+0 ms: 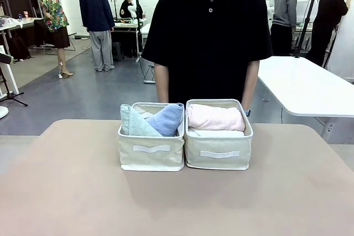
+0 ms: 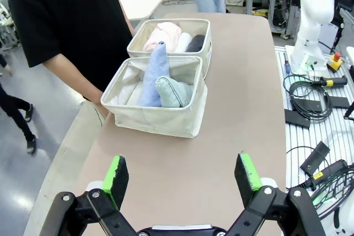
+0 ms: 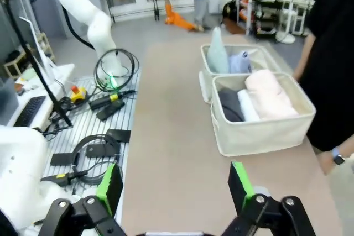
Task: Sort the towels based on their folding style.
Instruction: Pick up another triangle-folded towel from the table and place it in the left Fabric basket.
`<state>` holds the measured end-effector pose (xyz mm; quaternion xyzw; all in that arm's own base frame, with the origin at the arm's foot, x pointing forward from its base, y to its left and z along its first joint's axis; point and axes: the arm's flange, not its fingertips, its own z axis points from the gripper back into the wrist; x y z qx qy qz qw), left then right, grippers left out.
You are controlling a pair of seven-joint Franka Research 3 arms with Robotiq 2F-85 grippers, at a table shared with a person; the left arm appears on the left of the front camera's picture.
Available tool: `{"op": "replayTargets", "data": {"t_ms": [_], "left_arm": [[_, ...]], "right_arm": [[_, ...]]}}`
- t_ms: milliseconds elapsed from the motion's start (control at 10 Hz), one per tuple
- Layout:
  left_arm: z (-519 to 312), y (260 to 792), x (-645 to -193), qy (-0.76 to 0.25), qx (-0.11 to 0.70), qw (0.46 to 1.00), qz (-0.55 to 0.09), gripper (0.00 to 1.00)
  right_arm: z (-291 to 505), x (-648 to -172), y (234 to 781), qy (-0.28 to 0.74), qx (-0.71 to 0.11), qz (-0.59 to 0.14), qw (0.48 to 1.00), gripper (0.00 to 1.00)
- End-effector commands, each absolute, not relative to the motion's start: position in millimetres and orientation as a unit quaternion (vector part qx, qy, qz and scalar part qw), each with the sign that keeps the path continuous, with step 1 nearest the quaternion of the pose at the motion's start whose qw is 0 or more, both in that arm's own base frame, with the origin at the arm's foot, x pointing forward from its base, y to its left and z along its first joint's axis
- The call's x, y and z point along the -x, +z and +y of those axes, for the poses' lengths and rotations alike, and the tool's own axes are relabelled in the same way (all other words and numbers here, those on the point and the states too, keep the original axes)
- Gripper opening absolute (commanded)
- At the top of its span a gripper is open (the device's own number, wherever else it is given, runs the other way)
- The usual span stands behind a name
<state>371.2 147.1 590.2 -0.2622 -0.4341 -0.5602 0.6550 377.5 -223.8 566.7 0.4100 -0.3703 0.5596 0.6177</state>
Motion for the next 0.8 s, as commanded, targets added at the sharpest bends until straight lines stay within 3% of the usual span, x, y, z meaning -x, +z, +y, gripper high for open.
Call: {"op": "replayTargets", "data": {"t_ms": [0, 300, 400, 700], "left_arm": [[147.0, 590.4, -371.6, -0.563, 0.264, 0.645, -0.444, 1.0], [147.0, 590.4, -371.6, -0.563, 0.264, 0.645, -0.444, 1.0], [147.0, 590.4, -371.6, -0.563, 0.264, 0.645, -0.444, 1.0], [147.0, 590.4, -371.6, -0.563, 0.264, 0.645, -0.444, 1.0]], "right_arm": [[-234.9, -381.7, 583.7, 0.521, -0.391, -0.408, 0.64, 1.0], [-226.7, -387.6, 588.4, 0.482, -0.364, -0.417, 0.679, 1.0], [-247.5, -381.1, 581.6, 0.506, -0.38, -0.418, 0.652, 1.0], [-247.5, -381.1, 581.6, 0.506, -0.38, -0.418, 0.652, 1.0]]}}
